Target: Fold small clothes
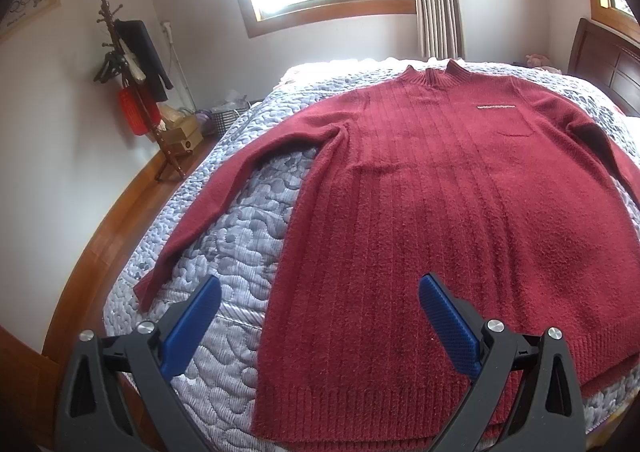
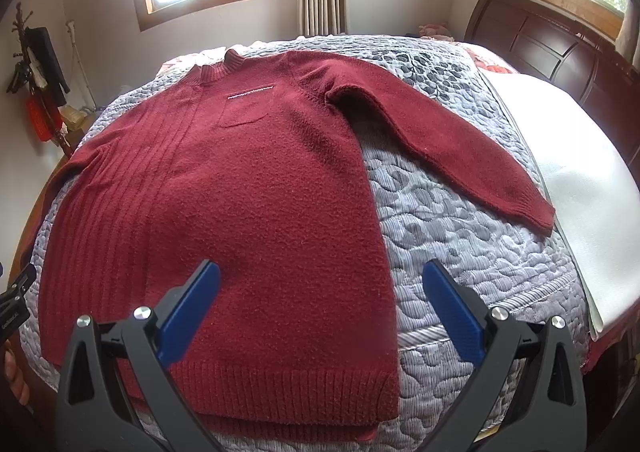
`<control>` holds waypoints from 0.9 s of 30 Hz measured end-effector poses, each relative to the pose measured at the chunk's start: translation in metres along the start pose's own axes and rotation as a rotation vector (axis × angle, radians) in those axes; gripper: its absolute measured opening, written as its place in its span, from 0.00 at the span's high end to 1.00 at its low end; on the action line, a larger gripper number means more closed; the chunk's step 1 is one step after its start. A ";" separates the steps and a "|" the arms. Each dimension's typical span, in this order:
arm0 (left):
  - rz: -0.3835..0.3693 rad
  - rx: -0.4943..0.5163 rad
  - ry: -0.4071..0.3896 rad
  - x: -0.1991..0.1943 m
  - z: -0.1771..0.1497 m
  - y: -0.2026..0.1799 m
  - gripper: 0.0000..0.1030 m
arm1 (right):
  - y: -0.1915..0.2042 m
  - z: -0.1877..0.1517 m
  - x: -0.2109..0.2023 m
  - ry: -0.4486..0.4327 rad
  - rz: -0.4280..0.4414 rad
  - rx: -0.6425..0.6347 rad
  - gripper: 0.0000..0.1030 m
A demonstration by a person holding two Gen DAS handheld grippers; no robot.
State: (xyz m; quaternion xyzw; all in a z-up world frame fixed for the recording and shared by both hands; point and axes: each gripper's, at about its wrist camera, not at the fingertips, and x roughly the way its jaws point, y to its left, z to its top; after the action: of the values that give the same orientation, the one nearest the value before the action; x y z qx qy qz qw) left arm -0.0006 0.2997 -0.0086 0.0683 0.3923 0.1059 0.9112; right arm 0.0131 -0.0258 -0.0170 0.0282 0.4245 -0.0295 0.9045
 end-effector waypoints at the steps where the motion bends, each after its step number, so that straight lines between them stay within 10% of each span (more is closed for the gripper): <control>1: 0.000 0.000 0.000 0.000 0.000 0.000 0.03 | 0.000 0.000 0.000 0.001 0.000 0.000 0.03; 15: -0.007 0.006 0.020 0.011 0.003 -0.009 0.03 | -0.026 0.003 0.011 -0.043 0.039 0.078 0.03; 27: -0.060 -0.009 -0.012 0.037 0.057 -0.070 0.03 | -0.214 0.044 0.072 0.126 -0.085 0.295 0.03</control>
State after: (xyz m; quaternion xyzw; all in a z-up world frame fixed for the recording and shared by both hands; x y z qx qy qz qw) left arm 0.0753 0.2385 -0.0102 0.0531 0.3884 0.0800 0.9165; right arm 0.0761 -0.2444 -0.0494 0.1443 0.4723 -0.1280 0.8601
